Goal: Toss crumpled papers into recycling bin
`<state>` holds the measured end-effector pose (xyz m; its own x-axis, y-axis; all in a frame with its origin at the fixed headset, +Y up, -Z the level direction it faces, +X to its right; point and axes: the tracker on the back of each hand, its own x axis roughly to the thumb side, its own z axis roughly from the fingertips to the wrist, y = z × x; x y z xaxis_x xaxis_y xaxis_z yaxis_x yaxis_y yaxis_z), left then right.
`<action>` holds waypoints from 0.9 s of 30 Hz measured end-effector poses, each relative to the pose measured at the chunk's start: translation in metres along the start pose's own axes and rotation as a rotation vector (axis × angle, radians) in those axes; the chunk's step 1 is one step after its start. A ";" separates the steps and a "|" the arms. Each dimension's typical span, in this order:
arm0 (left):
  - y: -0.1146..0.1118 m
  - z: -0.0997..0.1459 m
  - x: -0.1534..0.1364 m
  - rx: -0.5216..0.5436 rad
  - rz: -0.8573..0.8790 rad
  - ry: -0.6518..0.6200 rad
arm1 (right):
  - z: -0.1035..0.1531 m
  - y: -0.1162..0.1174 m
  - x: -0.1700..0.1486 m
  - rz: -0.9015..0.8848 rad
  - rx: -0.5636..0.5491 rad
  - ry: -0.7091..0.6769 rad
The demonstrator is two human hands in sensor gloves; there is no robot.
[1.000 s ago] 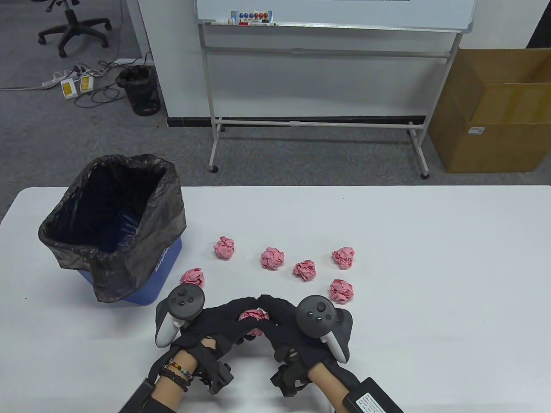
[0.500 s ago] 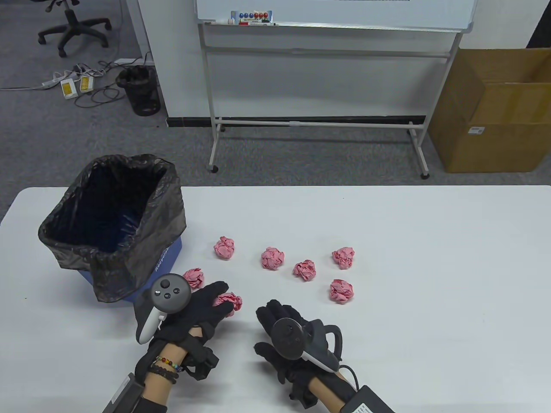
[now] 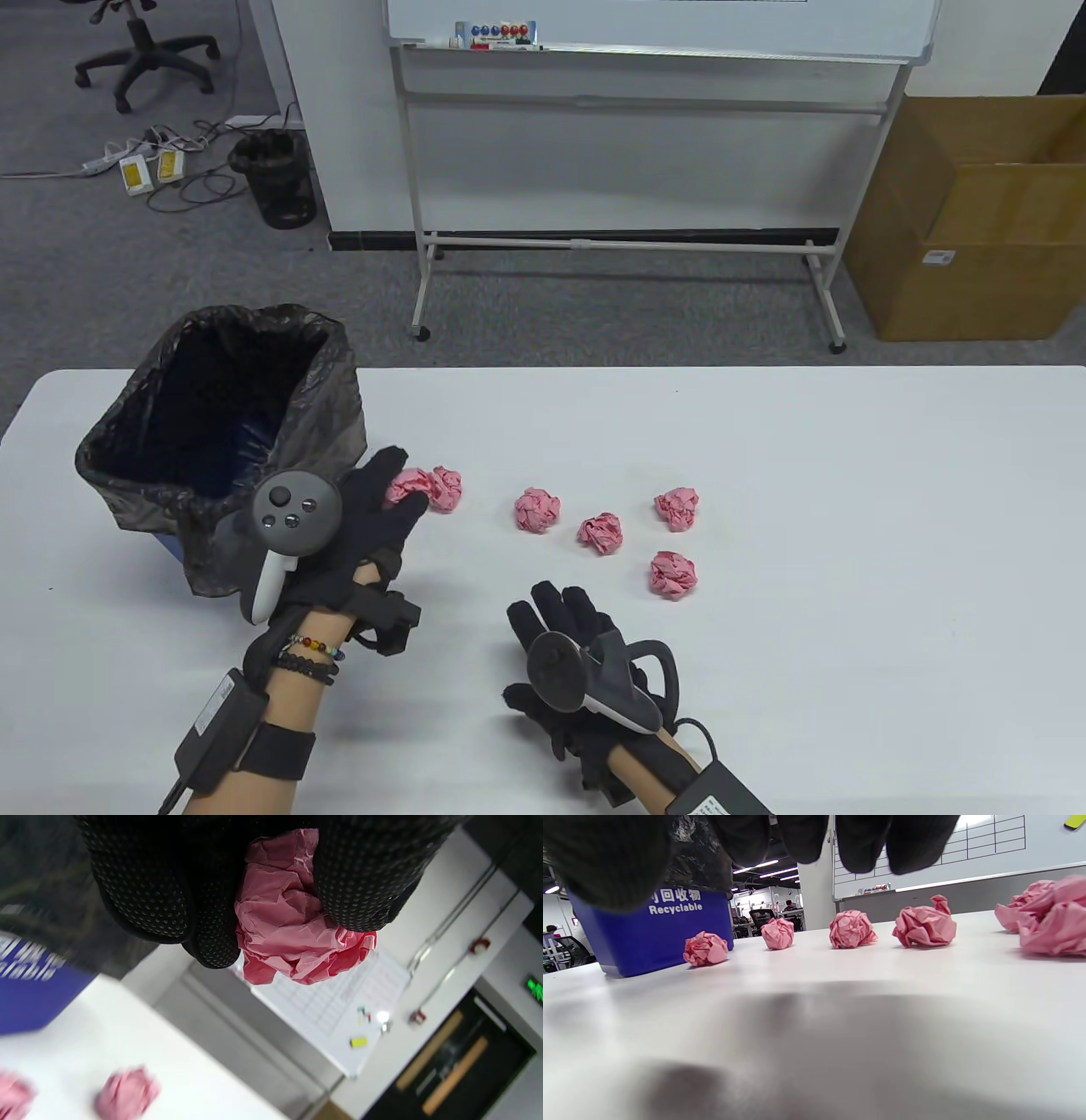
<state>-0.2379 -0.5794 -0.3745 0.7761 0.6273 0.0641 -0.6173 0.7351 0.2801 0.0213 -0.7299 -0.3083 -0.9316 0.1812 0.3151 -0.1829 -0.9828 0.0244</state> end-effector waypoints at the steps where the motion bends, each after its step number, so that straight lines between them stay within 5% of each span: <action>1: 0.005 -0.003 0.002 0.030 -0.010 0.002 | 0.000 0.000 0.000 0.000 0.001 0.000; 8: 0.068 -0.015 0.000 0.417 -0.134 0.119 | 0.000 0.000 -0.001 -0.010 0.007 0.003; 12: 0.090 -0.021 -0.020 0.493 -0.204 0.215 | -0.001 0.000 0.000 -0.014 0.011 -0.003; 16: 0.092 -0.025 -0.039 0.327 -0.206 0.306 | -0.001 0.001 0.001 -0.008 0.021 -0.012; 27: 0.053 0.002 -0.012 0.210 -0.262 0.098 | -0.002 -0.001 0.001 -0.010 0.013 0.009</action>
<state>-0.2793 -0.5483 -0.3581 0.8822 0.4539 -0.1254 -0.3513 0.8117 0.4667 0.0201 -0.7289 -0.3100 -0.9326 0.1909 0.3062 -0.1877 -0.9814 0.0401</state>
